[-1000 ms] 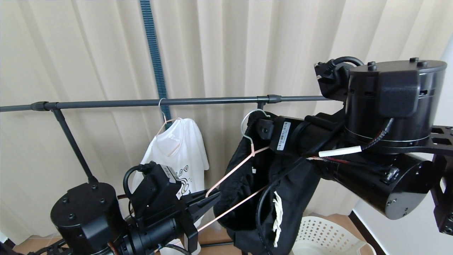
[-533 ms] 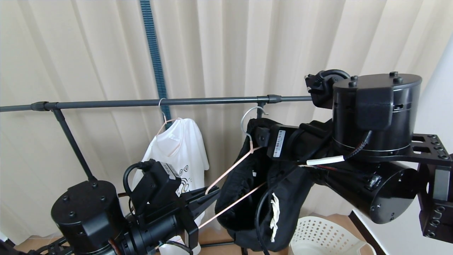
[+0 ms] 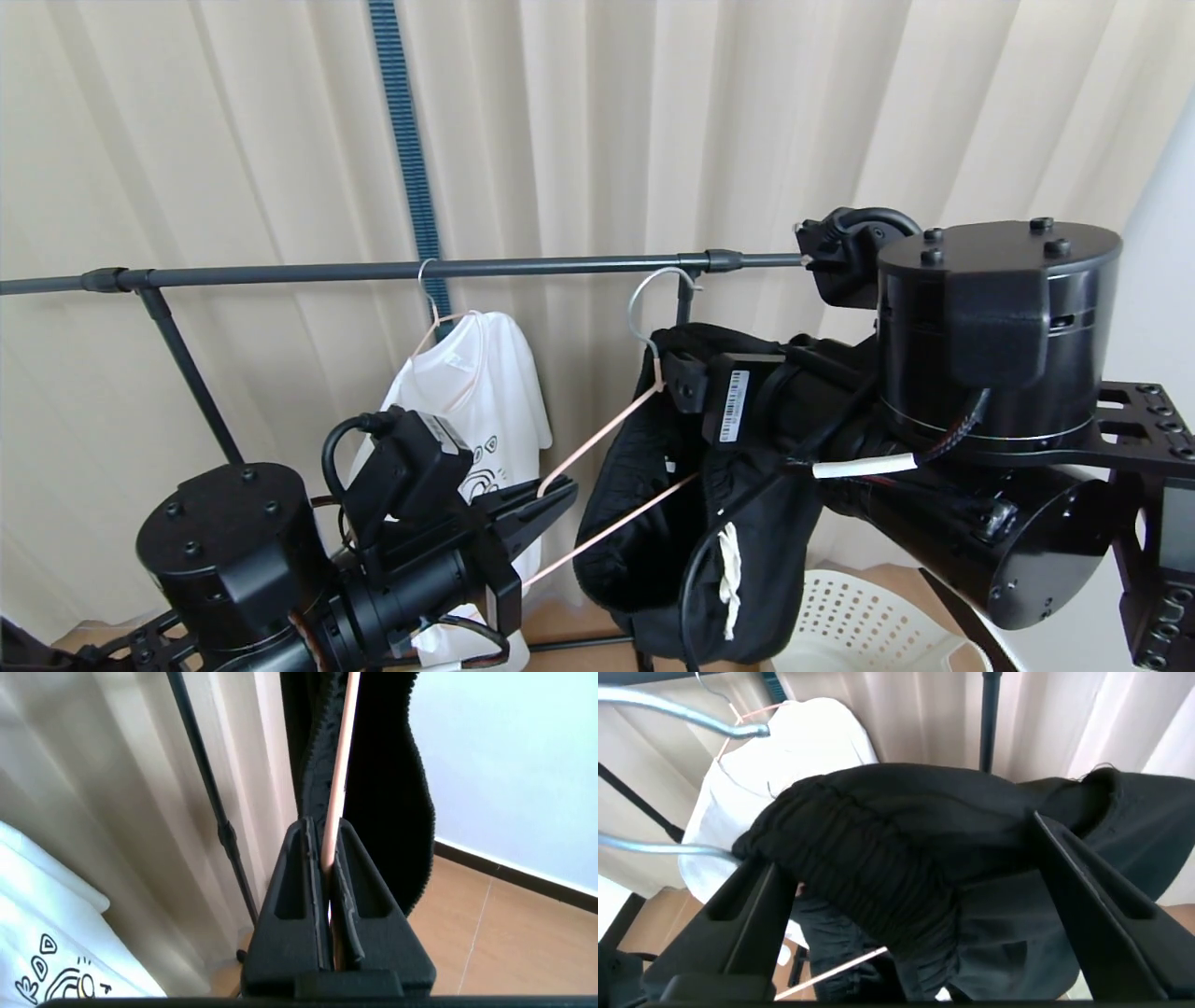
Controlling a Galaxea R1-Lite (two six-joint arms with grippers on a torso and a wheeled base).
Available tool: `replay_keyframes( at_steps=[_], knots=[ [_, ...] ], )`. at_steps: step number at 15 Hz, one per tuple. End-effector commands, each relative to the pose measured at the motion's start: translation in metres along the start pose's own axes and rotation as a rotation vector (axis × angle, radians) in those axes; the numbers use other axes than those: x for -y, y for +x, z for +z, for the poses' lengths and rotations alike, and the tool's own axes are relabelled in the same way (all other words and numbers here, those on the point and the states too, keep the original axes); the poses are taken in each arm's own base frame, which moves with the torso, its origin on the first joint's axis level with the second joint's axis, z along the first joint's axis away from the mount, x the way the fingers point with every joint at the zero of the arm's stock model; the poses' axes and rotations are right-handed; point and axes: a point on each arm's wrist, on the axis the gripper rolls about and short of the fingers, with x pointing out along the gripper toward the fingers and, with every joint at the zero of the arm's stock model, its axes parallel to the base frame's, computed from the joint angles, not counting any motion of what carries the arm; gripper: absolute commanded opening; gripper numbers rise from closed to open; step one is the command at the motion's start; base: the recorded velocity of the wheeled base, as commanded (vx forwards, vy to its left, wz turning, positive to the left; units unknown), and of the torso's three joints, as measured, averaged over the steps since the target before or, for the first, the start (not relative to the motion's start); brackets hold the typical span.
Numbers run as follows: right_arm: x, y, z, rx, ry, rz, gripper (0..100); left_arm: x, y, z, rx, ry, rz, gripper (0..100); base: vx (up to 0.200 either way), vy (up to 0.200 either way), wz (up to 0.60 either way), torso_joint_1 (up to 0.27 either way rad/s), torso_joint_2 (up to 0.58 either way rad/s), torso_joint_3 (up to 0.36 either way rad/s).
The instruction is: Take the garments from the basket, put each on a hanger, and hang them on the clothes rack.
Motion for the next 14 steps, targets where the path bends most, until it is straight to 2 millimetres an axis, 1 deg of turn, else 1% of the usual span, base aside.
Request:
replay_keyframes(
  at_steps=[1,4,10,11,12,14],
  knots=[
    [0.002,-0.005,0.004,0.008,0.005,0.006,100,-0.002,0.001,0.001,0.004,-0.005,0.010,0,0.000,0.000,0.00,0.000,0.00,0.000],
    [0.005,-0.010,0.007,0.016,-0.010,0.014,100,-0.006,0.001,0.000,0.004,-0.006,0.022,0,0.000,0.000,0.00,0.000,0.00,0.000],
    [0.012,-0.020,0.009,0.018,-0.025,0.036,100,-0.006,-0.001,0.002,0.028,-0.003,0.022,0,0.000,0.000,0.00,0.000,0.00,0.000],
    [0.019,-0.031,0.013,0.009,-0.040,0.100,100,-0.006,0.001,-0.003,0.014,-0.010,0.021,0,0.000,0.000,0.00,0.000,0.00,0.000],
    [0.019,-0.031,0.013,0.009,-0.042,0.101,100,-0.006,0.002,-0.002,0.016,-0.010,0.022,0,0.000,0.000,0.00,0.000,0.00,0.000],
    [0.026,-0.041,0.016,0.003,-0.056,0.151,100,-0.005,-0.001,-0.003,0.027,-0.008,0.018,0,0.000,0.000,0.00,0.000,0.00,0.000]
  ],
)
